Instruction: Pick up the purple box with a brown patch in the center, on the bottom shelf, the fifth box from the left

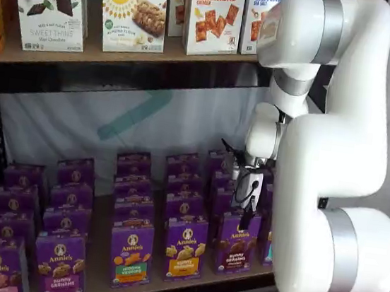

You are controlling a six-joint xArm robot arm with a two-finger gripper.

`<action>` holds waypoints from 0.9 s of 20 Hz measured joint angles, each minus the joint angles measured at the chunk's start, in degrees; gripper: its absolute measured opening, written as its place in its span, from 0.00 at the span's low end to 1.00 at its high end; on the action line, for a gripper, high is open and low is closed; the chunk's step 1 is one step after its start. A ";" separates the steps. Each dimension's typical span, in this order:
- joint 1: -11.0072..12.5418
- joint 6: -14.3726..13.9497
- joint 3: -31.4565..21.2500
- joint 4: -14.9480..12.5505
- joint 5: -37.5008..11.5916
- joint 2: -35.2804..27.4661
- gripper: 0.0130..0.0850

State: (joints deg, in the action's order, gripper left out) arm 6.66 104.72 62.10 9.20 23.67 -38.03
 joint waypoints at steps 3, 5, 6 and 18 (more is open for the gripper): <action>0.77 -4.24 3.08 -5.43 2.33 -2.23 1.00; 1.13 -3.49 4.51 -5.01 2.45 -3.55 1.00; 1.26 -2.54 5.01 -4.13 2.17 -4.08 1.00; 1.62 2.81 10.46 1.44 0.58 -8.89 1.00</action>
State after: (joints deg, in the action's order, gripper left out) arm 8.28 107.53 72.56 10.65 24.25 -46.92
